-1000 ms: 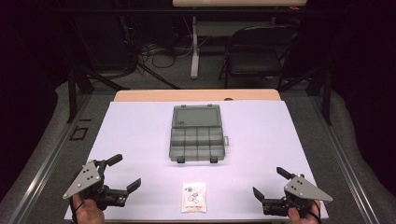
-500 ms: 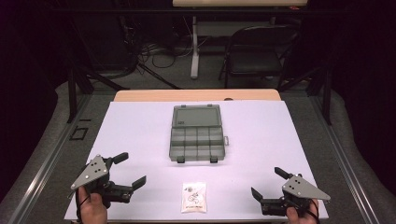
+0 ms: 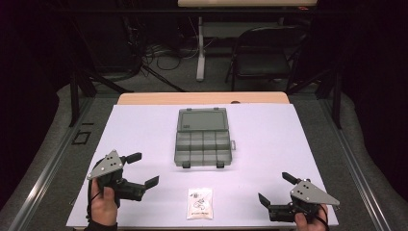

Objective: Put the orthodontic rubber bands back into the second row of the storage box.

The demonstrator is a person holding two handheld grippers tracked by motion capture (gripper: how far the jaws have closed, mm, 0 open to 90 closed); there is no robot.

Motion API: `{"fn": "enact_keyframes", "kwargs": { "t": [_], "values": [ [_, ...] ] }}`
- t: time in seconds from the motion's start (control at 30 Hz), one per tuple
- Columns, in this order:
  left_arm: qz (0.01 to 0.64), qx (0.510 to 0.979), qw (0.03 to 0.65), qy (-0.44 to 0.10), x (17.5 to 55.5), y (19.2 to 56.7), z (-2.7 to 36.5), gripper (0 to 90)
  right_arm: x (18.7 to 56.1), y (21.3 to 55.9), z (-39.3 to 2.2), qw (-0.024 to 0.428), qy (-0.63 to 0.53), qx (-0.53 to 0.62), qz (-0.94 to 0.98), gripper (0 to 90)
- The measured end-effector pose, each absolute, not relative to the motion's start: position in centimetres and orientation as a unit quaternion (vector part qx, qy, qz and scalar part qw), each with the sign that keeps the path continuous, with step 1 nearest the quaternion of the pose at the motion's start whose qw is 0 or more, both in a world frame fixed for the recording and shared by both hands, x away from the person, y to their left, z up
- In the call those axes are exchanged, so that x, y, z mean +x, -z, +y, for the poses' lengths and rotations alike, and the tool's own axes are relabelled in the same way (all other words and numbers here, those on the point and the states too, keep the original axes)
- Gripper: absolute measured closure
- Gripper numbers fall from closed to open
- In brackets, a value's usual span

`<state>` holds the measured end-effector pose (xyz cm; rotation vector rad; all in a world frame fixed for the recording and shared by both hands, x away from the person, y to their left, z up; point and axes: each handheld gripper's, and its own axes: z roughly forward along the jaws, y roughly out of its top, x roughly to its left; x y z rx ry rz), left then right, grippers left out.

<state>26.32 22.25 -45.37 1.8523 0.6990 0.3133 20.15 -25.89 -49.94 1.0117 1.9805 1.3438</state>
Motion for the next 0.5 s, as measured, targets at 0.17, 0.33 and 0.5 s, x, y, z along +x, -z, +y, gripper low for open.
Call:
{"fn": "enact_keyframes", "kwargs": {
  "t": [0.17, 0.33, 0.5],
  "values": [
    [0.288, 0.788, 0.531, -0.119, 27.2, 45.1, 21.1, 0.5, 20.2, 50.0, -25.9, 0.268, -0.498, 0.373, 0.736, 0.0],
    [0.281, 0.798, 0.524, -0.101, 27.9, 45.1, 20.1, 0.5, 20.2, 50.0, -25.9, 0.267, -0.499, 0.374, 0.735, 0.0],
    [0.281, 0.806, 0.514, -0.083, 28.4, 45.5, 19.2, 0.4, 20.2, 50.0, -25.9, 0.267, -0.498, 0.374, 0.735, 0.0]
  ]
}}
